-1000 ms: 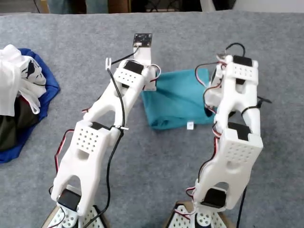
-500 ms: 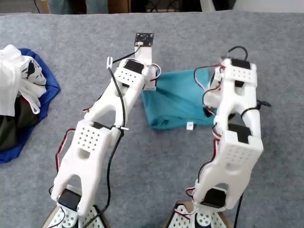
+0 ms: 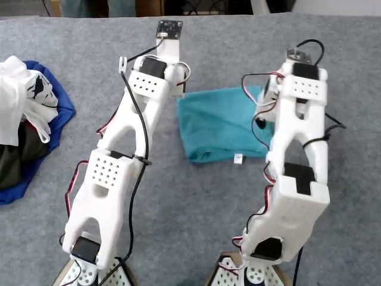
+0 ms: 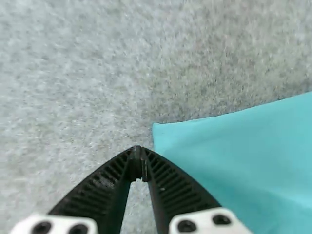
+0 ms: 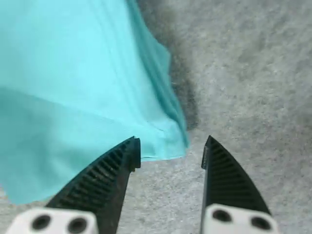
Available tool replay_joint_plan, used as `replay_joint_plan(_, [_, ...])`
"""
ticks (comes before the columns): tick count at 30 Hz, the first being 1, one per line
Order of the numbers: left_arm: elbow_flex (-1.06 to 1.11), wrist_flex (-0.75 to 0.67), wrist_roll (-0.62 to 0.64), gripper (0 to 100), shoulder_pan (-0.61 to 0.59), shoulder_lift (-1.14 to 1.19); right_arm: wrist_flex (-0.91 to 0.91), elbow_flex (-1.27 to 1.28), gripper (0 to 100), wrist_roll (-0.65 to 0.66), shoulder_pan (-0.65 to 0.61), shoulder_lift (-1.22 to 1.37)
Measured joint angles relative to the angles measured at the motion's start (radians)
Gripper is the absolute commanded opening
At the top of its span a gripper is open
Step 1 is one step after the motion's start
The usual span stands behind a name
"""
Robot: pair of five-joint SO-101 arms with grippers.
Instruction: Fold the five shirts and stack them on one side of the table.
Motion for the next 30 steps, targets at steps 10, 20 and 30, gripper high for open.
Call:
replay_joint_plan(10, [-0.014, -0.084, -0.002, 3, -0.003, 0.149, -0.130, 0.000, 21.6, -0.043, -0.035, 0.203])
replay_joint_plan(20, [-0.034, -0.081, -0.048, 3, -0.003, 0.166, -0.126, -0.049, 16.5, -0.043, -0.034, 0.311])
replay_joint_plan(30, [-0.034, -0.081, -0.051, 3, -0.003, 0.166, -0.106, -0.078, 1.3, -0.049, -0.032, 0.331])
